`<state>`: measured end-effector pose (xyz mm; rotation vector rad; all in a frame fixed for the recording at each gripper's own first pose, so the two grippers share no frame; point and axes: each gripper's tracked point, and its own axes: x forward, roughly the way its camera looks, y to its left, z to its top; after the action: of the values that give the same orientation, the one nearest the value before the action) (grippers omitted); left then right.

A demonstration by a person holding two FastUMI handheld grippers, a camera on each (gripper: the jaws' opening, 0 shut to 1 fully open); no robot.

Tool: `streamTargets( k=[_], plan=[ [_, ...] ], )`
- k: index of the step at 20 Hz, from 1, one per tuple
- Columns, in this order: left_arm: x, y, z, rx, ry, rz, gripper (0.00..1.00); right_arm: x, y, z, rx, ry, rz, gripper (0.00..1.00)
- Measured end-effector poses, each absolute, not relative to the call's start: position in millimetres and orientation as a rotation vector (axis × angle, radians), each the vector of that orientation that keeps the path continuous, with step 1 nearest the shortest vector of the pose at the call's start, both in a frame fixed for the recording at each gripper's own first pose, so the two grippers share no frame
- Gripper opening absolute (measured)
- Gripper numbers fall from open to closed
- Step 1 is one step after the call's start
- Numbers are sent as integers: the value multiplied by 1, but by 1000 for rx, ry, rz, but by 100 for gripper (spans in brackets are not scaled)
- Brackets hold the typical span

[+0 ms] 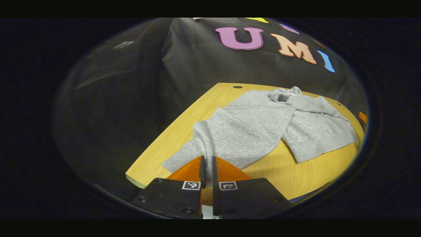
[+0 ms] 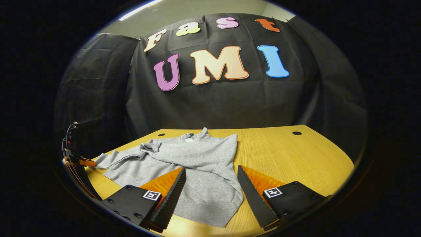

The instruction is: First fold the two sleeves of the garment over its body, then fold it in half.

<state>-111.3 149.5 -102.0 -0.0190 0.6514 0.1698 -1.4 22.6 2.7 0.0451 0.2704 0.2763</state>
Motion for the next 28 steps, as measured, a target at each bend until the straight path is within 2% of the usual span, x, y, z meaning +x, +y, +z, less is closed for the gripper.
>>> streamTargets(
  k=[1, 3, 15, 22, 28],
  plan=[
    [-110, 150, -101, -30, 647, 180, 2, -1, 22, 4, 47, 269, 278, 98],
    [-109, 151, -101, -39, 628, 185, 0, -1, 22, 3, 47, 270, 277, 97],
    [-81, 144, -78, -24, 541, 156, 0, -2, 18, 4, 45, 275, 272, 97],
    [-15, 88, -15, 52, 399, 24, 0, -1, 16, 2, 44, 281, 273, 98],
    [45, -8, 32, 62, 299, -166, 0, 1, 12, -1, 51, 285, 267, 98]
  ],
)
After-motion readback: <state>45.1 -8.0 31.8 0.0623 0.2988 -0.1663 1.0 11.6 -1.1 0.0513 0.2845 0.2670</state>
